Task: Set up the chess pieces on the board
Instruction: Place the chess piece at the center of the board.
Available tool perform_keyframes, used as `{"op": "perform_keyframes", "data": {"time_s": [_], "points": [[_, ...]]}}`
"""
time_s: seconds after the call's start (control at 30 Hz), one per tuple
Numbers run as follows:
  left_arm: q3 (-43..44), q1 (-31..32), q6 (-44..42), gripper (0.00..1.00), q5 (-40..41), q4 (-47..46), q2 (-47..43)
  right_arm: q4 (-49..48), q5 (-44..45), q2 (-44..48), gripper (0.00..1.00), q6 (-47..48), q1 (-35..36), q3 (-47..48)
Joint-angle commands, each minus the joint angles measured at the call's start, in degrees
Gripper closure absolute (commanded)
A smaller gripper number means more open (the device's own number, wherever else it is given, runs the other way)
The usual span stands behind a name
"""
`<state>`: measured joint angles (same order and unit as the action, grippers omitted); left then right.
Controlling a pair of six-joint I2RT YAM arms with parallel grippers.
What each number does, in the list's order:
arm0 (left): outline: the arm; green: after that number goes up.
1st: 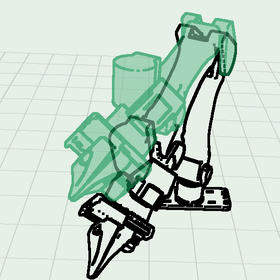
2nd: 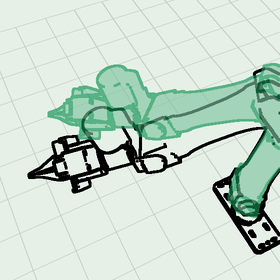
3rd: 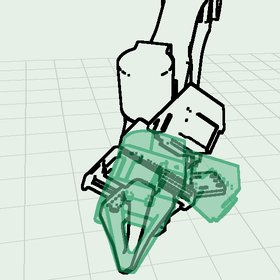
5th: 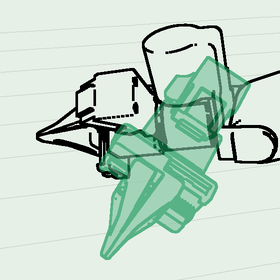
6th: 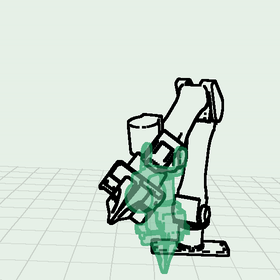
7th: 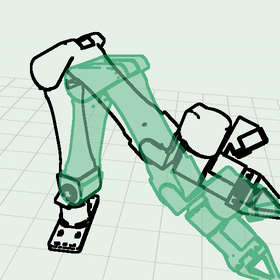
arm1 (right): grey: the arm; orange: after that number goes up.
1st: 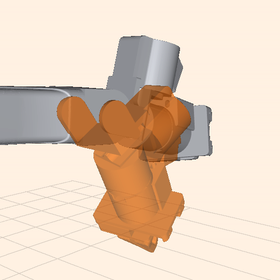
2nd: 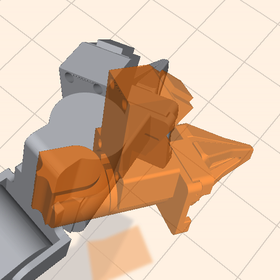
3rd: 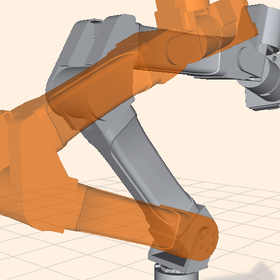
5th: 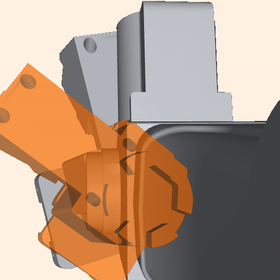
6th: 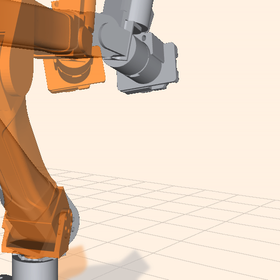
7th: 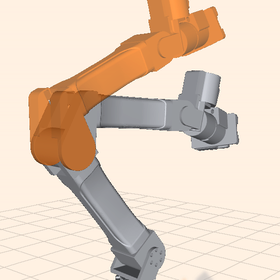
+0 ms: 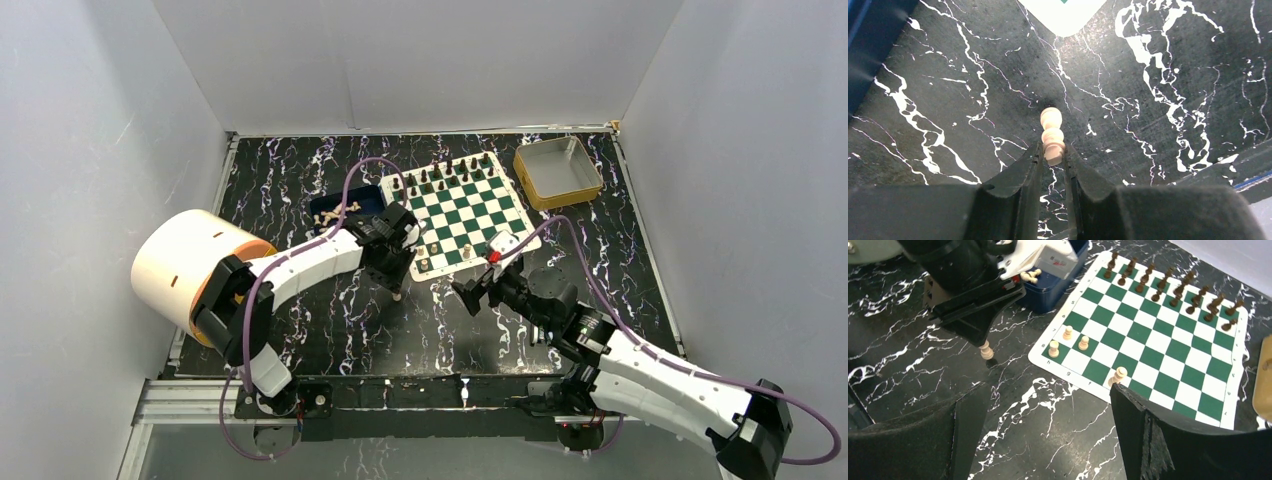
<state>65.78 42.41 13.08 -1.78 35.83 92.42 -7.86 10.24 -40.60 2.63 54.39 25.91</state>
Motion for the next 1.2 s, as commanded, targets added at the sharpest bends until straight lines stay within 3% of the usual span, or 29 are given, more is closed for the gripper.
{"op": "perform_keyframes", "data": {"time_s": [0.0, 0.17, 0.33, 0.6, 0.8, 0.87, 1.03, 1.07, 1.1, 1.17], "points": [[2.3, 0.8, 0.5, 1.00, 3.2, -0.7, 1.5, 1.5, 6.5, 2.2, 0.01, -5.2, 0.0, 3.3], [2.5, 1.4, 0.8, 0.98, 2.2, -1.3, 3.4, 7.7, 13.6, 0.0, 0.01, -8.7, 0.1, 7.8], [2.7, 1.4, 0.9, 0.71, 3.3, -1.8, 3.9, 9.6, 15.4, -3.4, 0.01, -10.2, 0.0, 9.7], [5.6, 0.9, 1.3, 0.61, 4.9, -3.7, 1.8, 8.4, 9.8, -7.9, 0.02, -19.1, 0.1, 11.2], [6.5, -7.1, 2.7, 0.57, -4.7, -8.3, -0.3, 10.9, 7.2, -14.1, 0.19, -23.8, 0.0, 15.0], [6.6, -10.8, 2.8, 0.51, -7.8, -9.8, -1.5, 12.1, 5.8, -16.1, 0.25, -24.7, 0.0, 16.8], [6.0, -17.2, 0.3, 0.40, -8.2, -12.9, -6.4, 12.1, 2.2, -20.8, 0.37, -25.3, 0.0, 19.7], [5.2, -17.7, -0.8, 0.18, -6.5, -13.5, -7.6, 12.5, 1.9, -22.0, 0.37, -25.6, 0.1, 20.4], [4.6, -17.8, -2.2, 0.11, -3.9, -14.0, -9.2, 12.8, 1.7, -23.2, 0.38, -25.8, 0.1, 21.3], [2.5, -17.9, -4.2, 0.10, 0.6, -15.4, -12.4, 13.6, 1.1, -25.9, 0.42, -26.2, 0.1, 23.0]]}}
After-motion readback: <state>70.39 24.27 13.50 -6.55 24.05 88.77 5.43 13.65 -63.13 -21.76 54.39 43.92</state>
